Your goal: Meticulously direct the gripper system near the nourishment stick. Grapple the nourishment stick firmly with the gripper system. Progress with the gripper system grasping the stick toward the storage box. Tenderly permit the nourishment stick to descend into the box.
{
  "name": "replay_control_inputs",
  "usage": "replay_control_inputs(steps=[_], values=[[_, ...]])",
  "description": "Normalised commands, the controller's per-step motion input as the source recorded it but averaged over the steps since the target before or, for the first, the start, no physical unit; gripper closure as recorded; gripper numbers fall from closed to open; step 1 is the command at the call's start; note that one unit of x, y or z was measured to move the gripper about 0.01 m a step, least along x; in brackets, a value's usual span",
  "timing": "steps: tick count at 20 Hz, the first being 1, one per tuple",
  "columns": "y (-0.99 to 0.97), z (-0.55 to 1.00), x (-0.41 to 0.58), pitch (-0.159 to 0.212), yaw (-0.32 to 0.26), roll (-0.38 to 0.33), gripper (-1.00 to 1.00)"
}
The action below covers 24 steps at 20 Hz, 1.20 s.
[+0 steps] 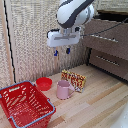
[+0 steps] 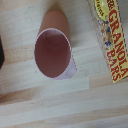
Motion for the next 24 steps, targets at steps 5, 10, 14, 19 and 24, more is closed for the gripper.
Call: replay_control_inputs(steps=[5,10,14,19,24], values=[[-0.51,-0.27,-0.149,-0.008,0.035,0.000,-1.00],[-0.44,-0.23,-0.093,0.000,0.044,0.000,-1.00],[-0.25,-0.23,-0.017,0.000,0.076,0.000,-1.00],[-0.22,-0.26,-0.002,0.000,0.110,-0.002,-1.00],[-0.14,-0.30,-0.081,-0.004,0.009,-0.028,-1.00]])
